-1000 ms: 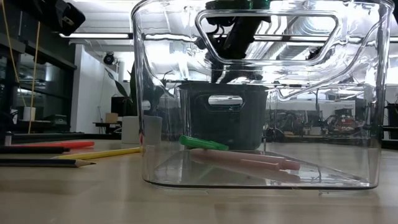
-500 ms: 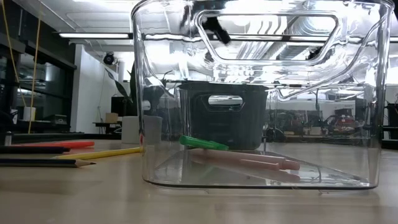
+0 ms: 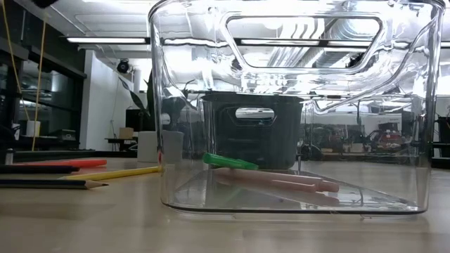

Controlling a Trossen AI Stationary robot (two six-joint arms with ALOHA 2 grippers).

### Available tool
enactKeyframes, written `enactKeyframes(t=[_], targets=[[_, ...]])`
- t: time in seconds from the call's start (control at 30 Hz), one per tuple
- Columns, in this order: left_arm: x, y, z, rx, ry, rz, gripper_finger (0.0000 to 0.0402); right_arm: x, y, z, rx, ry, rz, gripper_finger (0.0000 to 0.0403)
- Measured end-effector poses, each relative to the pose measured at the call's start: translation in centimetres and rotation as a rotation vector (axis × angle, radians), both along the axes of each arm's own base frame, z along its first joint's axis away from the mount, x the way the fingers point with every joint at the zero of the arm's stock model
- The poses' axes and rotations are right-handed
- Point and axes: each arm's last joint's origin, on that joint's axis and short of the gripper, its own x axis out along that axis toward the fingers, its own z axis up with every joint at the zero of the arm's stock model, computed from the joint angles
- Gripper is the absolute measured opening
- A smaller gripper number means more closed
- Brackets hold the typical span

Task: Sort pens & pencils
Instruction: Put the orange pen into the transparent bin

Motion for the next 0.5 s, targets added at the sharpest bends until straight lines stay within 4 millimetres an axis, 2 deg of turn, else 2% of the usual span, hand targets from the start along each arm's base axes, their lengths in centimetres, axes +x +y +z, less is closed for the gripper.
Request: enactKeyframes(t=[0.3,0.5], targets=[[2.5,0.0,-5.9,-0.107,0.193,0.116,0.0145,-1.5,3.9,-1.3,-0.084,0.137,-0.068,0.0064],[4.4,0.1,-10.3,-0.193,0.234,0.252,0.0145,-3.8,5.7,-3.0,-0.225,0.362,-0.098,0.0064]])
